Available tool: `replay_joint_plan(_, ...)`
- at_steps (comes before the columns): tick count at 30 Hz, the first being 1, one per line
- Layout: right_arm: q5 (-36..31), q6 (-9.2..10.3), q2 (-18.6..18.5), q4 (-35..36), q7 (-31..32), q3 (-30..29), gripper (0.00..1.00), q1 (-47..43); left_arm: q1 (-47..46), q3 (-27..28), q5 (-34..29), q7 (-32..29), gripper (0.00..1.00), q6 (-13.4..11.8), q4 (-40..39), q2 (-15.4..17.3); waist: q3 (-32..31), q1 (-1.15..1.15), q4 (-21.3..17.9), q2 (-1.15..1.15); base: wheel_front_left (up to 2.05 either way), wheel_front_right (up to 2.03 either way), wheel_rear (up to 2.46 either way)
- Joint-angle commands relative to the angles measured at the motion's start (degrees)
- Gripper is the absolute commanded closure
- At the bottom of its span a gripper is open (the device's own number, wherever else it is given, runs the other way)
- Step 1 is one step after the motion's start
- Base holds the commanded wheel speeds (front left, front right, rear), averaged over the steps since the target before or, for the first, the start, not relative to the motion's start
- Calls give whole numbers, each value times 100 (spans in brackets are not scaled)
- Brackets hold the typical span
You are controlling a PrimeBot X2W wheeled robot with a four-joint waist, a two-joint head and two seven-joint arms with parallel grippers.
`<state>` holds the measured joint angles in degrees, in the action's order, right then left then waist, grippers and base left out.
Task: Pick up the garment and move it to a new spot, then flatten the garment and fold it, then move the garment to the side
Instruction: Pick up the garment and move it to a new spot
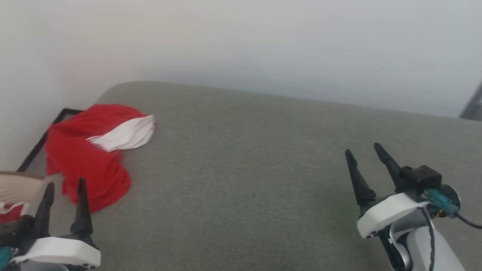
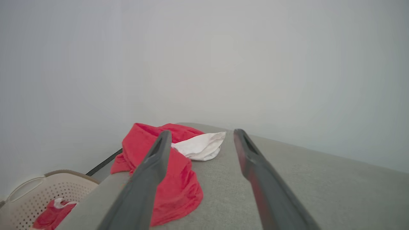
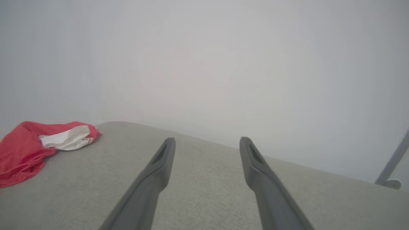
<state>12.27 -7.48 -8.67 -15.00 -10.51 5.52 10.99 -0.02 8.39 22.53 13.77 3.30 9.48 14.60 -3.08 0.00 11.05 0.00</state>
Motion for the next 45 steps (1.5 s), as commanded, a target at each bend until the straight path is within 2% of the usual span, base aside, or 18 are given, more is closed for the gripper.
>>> replay_joint_plan(1, 52, -2, 29, -36, -25, 53, 0, 51, 80, 30, 57, -15, 0, -24, -40, 43, -90, 0, 299, 0, 0, 0, 0)
replay_joint_plan(6, 105, -1, 71, -174, -89, 185, 0, 93, 188, 88, 105, -86, 0, -88, -150, 70, -139, 0, 676, 0, 0, 0, 0)
replay_joint_plan(12, 101, -1, 82, -280, -140, 222, 0, 110, 215, 114, 169, -104, 0, -120, -233, 70, -123, 0, 846, 0, 0, 0, 0)
replay_joint_plan(20, 115, -1, -6, -249, -124, 206, 0, 199, 38, 105, 394, -255, 0, -55, -226, 86, 45, 0, 807, 0, 0, 0, 0)
replay_joint_plan(26, 27, -1, -157, -2, -8, 95, 0, 352, -539, -9, 481, -533, 0, 77, 10, 303, 449, 0, 617, 0, 0, 0, 0)
replay_joint_plan(33, -71, -1, -361, 538, 210, 61, 0, 633, -1751, -109, 653, -835, 0, 204, 863, 655, 1252, 0, 296, 0, 0, 0, 0)
replay_joint_plan(45, -188, -1, -642, 1334, 604, 69, 0, 1038, -3839, -218, 1059, -1638, 0, 335, 3183, 1185, 2474, 0, -176, 0, 0, 0, 0)
